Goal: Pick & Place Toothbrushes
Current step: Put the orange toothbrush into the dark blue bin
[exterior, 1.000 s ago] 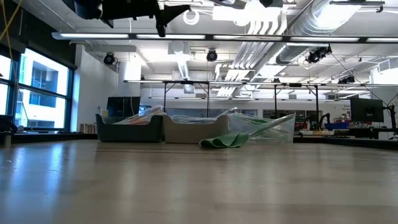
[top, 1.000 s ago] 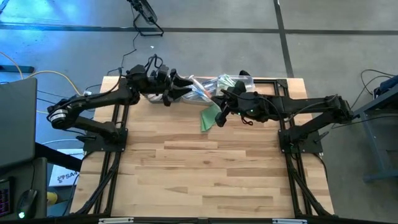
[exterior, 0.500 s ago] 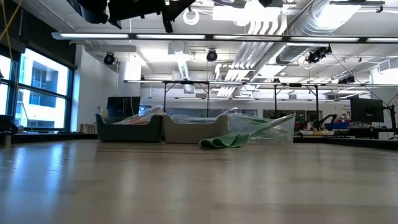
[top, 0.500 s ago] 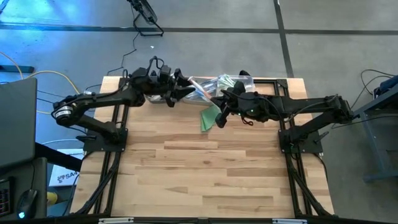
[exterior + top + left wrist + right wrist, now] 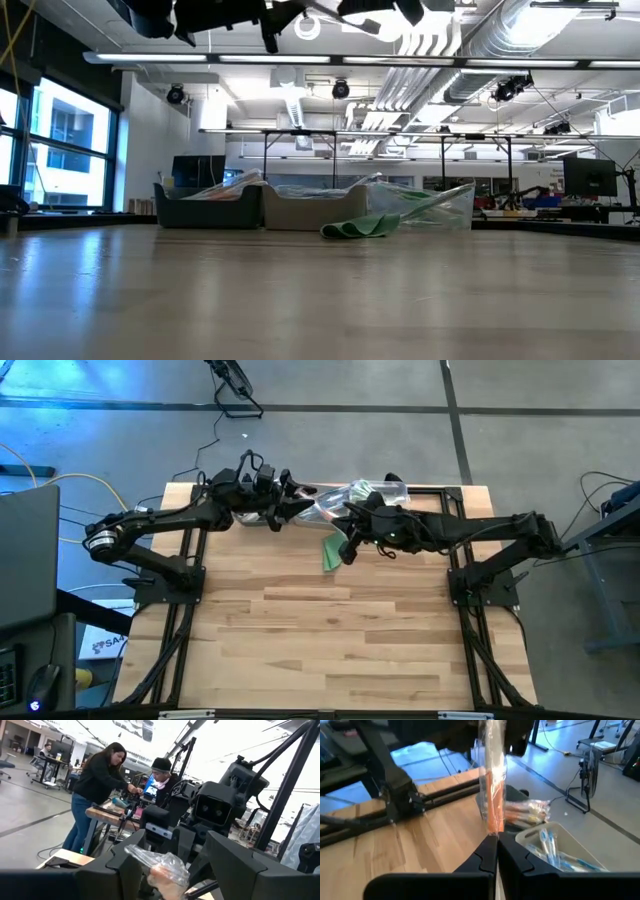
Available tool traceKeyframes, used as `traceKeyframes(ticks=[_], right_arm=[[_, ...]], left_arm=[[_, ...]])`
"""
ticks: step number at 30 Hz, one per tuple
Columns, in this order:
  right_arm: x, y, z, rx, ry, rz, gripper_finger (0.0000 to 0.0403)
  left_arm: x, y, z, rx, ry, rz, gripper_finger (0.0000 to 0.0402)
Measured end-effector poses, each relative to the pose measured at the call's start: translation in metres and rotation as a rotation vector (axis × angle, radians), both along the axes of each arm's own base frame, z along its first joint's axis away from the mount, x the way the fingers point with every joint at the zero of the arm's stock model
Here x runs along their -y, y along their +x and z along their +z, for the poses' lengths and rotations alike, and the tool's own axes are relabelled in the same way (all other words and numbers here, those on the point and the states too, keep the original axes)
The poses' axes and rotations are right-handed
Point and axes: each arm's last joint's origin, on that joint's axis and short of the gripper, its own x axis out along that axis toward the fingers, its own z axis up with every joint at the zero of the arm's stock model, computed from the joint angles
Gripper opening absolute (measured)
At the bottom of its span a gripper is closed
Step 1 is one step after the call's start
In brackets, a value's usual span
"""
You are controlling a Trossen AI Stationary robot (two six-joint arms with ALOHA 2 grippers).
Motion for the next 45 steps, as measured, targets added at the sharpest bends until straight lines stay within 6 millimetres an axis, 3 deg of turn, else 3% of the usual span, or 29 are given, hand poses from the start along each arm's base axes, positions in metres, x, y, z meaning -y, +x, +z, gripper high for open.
traceKeyframes(ticks=[17,31,41,45], right_arm=[[0.0066,0.0111,-0.0009,0.046,-0.034,-0.010,0.0003],[0.0066,0.0111,-0.0009,0.046,-0.035,-0.009,0.0003],[0.0066,0.0110,-0.0008,0.046,-0.034,-0.009,0.0003],[0.0064,0.0111,-0.0008,0.047,-0.030,-0.002,0.0003]], left_arm=[[-0.0006,0.0013,-0.0043,-0.043,-0.020,-0.001,0.0200],[-0.0006,0.0013,-0.0043,-0.043,-0.020,-0.001,0.0076],[-0.0006,0.0013,-0.0043,-0.044,-0.020,-0.004,0.0019],[-0.0005,0.0013,-0.0043,-0.044,-0.019,-0.007,0.0013]])
